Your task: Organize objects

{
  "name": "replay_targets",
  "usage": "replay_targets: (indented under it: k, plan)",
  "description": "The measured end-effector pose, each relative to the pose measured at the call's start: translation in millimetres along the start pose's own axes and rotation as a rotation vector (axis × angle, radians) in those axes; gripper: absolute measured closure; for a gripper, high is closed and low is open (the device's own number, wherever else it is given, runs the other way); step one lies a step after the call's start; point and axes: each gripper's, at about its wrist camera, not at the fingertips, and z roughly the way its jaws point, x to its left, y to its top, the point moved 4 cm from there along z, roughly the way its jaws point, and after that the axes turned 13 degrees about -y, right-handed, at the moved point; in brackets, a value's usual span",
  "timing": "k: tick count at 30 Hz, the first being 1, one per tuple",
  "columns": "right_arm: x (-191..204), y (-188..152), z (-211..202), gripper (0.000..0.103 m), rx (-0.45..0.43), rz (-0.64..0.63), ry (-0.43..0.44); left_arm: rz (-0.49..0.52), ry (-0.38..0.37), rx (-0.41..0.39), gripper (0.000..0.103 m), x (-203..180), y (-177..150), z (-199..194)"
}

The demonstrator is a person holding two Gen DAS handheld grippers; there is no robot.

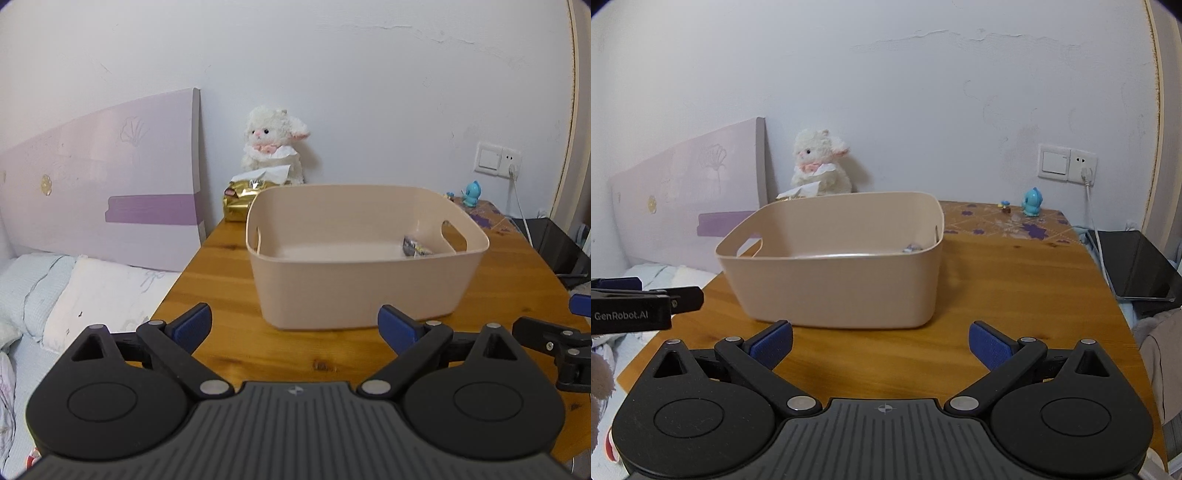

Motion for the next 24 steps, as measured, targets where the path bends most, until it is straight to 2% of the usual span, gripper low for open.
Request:
replay_targets:
  k: [11,15,24]
  plan:
    - [2,-20,-15,0.0,0.001,-0.02,0.011,0.014,-0.014,0.015,0.006,-12,-25,-16]
    - [0,-26,-16,0.0,0.009,-0.023,0.007,-0.018,-0.024,0.023,0.006,-9,-33,-21]
    - [-1,-37,-24,0.0,0.029,-0.014,-0.005,0.009,-0.011,0.028,0.006,-15,-38,-34]
